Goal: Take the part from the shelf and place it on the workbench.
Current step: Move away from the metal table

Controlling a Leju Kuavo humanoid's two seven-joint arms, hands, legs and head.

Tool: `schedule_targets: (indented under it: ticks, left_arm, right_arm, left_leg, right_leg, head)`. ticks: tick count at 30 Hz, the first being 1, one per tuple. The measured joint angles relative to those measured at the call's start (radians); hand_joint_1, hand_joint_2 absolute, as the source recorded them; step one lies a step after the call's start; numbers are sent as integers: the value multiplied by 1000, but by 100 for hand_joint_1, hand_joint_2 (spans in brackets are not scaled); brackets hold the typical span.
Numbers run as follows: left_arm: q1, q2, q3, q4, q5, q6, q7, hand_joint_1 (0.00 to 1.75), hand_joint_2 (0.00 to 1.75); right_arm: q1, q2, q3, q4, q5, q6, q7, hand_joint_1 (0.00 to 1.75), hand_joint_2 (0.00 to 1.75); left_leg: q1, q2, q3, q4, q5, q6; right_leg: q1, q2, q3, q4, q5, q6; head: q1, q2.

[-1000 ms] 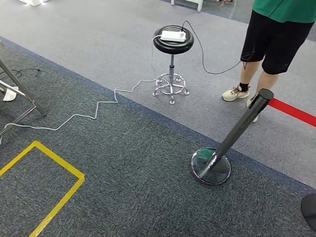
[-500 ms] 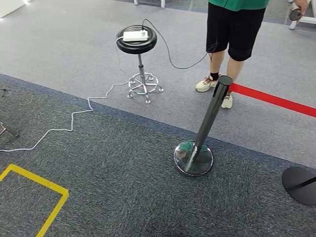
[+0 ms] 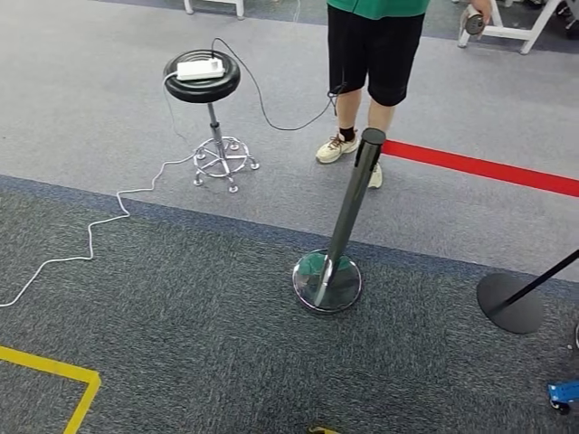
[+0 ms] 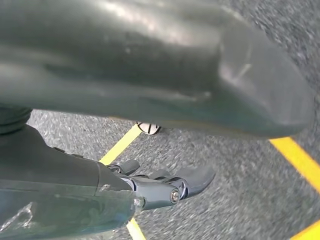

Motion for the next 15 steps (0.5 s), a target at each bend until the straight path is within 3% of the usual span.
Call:
schedule_targets:
  ticks: [3, 5, 7, 9, 11, 13, 14, 15]
  left_arm:
    - [0, -1, 4, 0, 1, -4, 0, 0, 0]
    - [-2, 0, 6, 0, 1, -6, 0, 0, 0]
    - [-7, -2, 8, 0, 1, -7, 0, 0, 0]
    - [-10, -3, 10, 0, 1, -5, -1, 0, 0]
    - [-9, -3, 14, 0, 2, -1, -2, 0, 0]
    - [-6, -3, 17, 0, 2, 2, -2, 0, 0]
    - [-6, -3, 18, 0, 2, 3, -2, 0, 0]
    - [-6, -2, 19, 0, 1, 3, -2, 0, 0]
  right_arm:
    - [-3, -2, 0, 0, -12, -4, -5, 0, 0]
    - [-6, -2, 0, 0, -16, -4, -8, 0, 0]
    - [-5, -2, 0, 0, -20, -5, -10, 0, 0]
    - [-4, -3, 0, 0, -25, -6, -12, 0, 0]
    - [-7, -4, 0, 0, -29, -6, -12, 0, 0]
    - [-8, -5, 0, 0, -34, -6, -13, 0, 0]
    - [-7, -6, 0, 0, -36, -7, -12, 0, 0]
    - [-6, -7, 0, 0, -38, -8, -12, 0, 0]
  left_leg:
    - [-4, 27, 10, 2, -10, -14]
    - [-8, 42, 17, 0, -13, -26]
    - [-5, 51, 23, -3, -15, -38]
    - [-2, 20, 8, 34, -45, -47]
    - [-1, -25, -48, 151, -110, -51]
    - [-1, -39, -111, 268, -149, -49]
    - [-1, -41, -123, 282, -139, -48]
    - [-1, -44, -117, 259, -111, -45]
  right_leg:
    - [0, -53, 113, -190, 72, -3]
    - [2, -61, 131, -225, 80, -14]
    - [3, -39, 128, -228, 85, -27]
    - [0, -19, 126, -232, 90, -39]
    - [-2, 3, 122, -233, 93, -46]
    - [0, 30, 119, -233, 95, -48]
    - [0, 43, 119, -233, 95, -48]
    - [0, 57, 119, -233, 96, -48]
  head:
    - [2, 0]
    - [0, 0]
    - [-2, 0]
    - [-6, 0]
    - [-11, 0]
    - [-12, 0]
    - [-13, 0]
    - [-13, 0]
